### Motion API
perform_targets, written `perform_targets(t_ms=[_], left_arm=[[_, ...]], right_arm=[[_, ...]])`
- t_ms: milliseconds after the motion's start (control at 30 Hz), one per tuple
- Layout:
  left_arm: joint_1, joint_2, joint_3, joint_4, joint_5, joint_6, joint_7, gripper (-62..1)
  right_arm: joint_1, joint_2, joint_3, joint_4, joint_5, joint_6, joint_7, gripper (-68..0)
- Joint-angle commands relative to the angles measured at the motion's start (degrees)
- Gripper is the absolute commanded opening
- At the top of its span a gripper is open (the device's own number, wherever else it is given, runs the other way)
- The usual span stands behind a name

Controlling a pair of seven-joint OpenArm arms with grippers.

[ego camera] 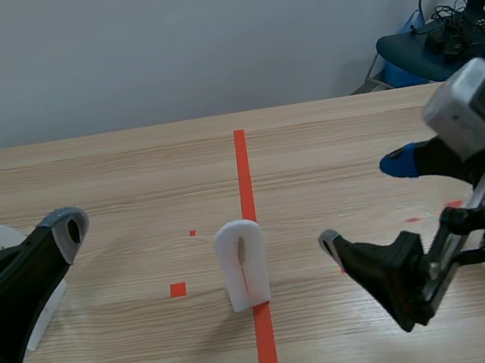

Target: Do the leaf sorting experiment

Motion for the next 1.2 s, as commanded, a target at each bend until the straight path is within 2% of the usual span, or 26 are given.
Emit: perform_targets(t_ms=[0, 200, 367, 467, 500, 667, 900, 1000, 1167], left_arm=[[-0.17, 0.22, 0.22, 0.28, -0.57, -0.13, -0.96, 1.4], [-0.17, 0.22, 0.22, 0.28, -0.57, -0.11, -0.96, 1.4], [-0.17, 0.22, 0.22, 0.28, -0.57, -0.11, -0.96, 1.4], [-0.17, 0.22, 0.22, 0.28, -0.57, -0.11, -0.96, 1.4], [-0.17, 0.22, 0.22, 0.28, -0.57, -0.11, -0.96, 1.4], [-0.17, 0.22, 0.22, 0.28, -0.57, -0.11, -0.96, 1.4], [-0.17, 0.24, 0.22, 0.28, -0.57, -0.11, -0.96, 1.4], [-0.17, 0.24, 0.22, 0.28, -0.57, -0.11, -0.96, 1.4], [-0.17, 0.24, 0.22, 0.28, -0.57, -0.11, -0.96, 1.4]], right_arm=[[4.22, -1.11, -1.88, -2.62, -0.87, -0.37, 2.16, 0.4], [16.24, -7.78, -14.64, -17.79, -7.54, -2.1, 5.33, 0.4], [24.35, -14.58, -22.23, -30.93, -11.65, -2.93, 7.76, 0.4], [26.77, -16.68, -25.77, -35.36, -13.07, -3.15, 8.24, -0.9], [26.99, -16.92, -26.64, -35.91, -13.35, -3.19, 8.55, -4.6], [26.62, -16.87, -28.59, -36.0, -14.34, -3.34, 8.57, -32.3], [26.4, -15.26, -28.15, -35.95, -14.36, -3.41, 9.14, -57.8], [26.4, -14.95, -27.1, -35.93, -14.36, -3.37, 9.77, -62.7], [25.09, -14.6, -23.08, -31.41, -14.29, -3.26, 10.91, -62.7]])
